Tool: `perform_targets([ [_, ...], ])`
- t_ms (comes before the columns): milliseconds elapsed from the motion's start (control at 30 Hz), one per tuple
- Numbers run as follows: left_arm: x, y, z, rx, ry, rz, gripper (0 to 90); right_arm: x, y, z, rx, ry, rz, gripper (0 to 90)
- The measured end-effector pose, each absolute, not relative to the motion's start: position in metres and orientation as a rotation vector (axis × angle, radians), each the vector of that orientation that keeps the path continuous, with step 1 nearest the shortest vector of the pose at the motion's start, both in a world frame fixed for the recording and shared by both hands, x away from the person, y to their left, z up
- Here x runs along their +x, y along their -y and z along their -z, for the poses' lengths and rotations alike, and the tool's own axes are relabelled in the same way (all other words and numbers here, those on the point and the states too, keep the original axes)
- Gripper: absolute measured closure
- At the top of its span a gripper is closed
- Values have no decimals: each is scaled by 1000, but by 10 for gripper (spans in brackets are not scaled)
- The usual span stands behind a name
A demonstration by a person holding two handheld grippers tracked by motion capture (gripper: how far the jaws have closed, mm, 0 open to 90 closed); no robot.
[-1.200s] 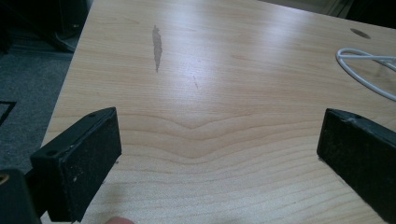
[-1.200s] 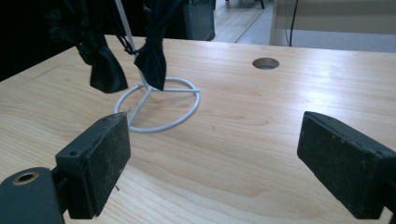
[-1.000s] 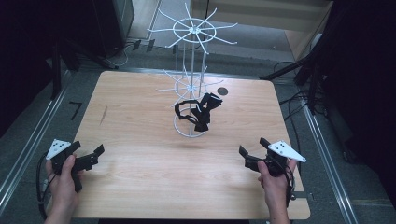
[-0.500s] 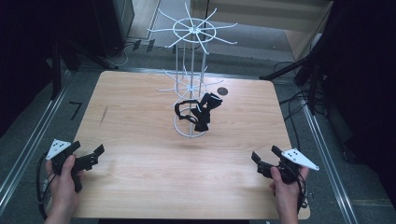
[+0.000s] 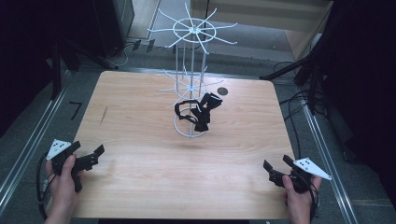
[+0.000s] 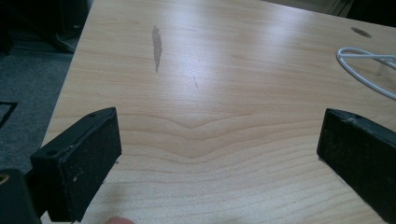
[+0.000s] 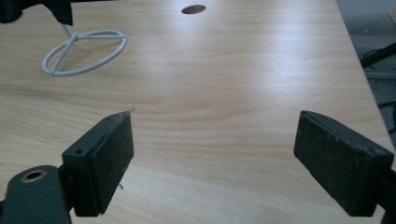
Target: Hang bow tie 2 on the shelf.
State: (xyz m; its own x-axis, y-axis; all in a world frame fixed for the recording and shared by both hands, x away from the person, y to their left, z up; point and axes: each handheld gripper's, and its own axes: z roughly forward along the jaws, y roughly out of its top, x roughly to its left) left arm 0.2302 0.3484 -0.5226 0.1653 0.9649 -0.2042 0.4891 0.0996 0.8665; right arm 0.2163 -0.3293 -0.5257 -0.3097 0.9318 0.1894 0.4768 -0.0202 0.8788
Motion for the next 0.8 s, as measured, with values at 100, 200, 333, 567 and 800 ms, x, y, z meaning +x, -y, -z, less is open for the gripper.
perform_targets([
  [100, 230, -348, 523, 1524, -1458, -655, 2, 212, 339, 530, 1490, -1787, -1277, 124],
  [200, 230, -348, 523, 1527, -1457, -655, 2, 208, 351, 535, 1522, -1765, -1269, 127],
  [333, 230, -348, 523, 1525, -1457, -658, 1, 202, 363, 539, 1548, -1740, -1269, 129],
  [567, 230, -348, 523, 1525, -1457, -654, 2, 197, 377, 548, 1593, -1720, -1264, 134],
  [800, 230, -348, 523, 1517, -1461, -650, 2, 196, 379, 552, 1610, -1718, -1256, 139],
])
